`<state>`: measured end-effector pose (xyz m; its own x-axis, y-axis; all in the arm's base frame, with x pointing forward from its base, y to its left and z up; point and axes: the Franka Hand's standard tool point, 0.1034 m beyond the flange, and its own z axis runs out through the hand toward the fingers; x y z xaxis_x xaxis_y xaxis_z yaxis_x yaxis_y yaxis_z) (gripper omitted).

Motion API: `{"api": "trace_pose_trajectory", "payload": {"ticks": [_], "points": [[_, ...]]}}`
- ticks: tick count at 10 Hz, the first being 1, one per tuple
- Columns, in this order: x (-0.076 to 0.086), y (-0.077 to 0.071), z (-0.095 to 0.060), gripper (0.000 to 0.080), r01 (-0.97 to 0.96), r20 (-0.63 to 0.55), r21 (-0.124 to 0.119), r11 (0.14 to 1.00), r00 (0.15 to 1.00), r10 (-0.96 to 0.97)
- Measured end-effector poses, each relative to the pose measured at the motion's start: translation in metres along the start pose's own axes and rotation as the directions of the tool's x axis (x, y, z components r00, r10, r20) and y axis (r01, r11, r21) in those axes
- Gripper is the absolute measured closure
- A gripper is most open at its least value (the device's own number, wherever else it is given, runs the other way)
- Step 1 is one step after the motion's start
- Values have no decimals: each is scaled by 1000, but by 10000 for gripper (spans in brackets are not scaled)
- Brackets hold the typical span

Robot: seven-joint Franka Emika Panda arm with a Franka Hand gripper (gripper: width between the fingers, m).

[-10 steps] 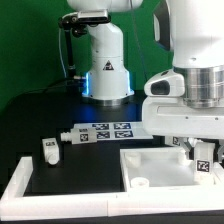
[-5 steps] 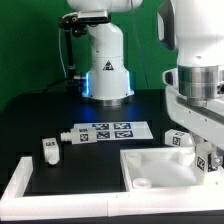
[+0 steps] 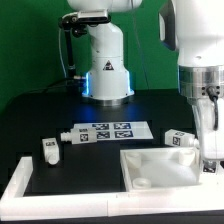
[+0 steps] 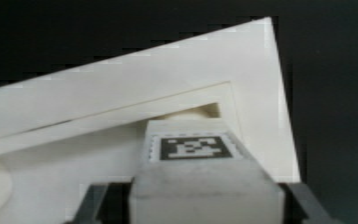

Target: Assemble one leg

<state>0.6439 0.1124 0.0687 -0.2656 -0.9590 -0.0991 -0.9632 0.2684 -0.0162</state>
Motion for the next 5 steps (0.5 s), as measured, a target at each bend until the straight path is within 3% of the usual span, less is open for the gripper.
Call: {"api": "trace_pose_trajectory", "payload": {"ticks": [2,3,4,5], "points": [[0,0,0,514,8,-1,2,1000,1000,-8],[0,0,1,431,19,-1,2,1000,1000,-19],[0,0,0,205,77,-2,2,997,997,-77],[0,1,1,205,210,-3,2,978,978,-210]]}}
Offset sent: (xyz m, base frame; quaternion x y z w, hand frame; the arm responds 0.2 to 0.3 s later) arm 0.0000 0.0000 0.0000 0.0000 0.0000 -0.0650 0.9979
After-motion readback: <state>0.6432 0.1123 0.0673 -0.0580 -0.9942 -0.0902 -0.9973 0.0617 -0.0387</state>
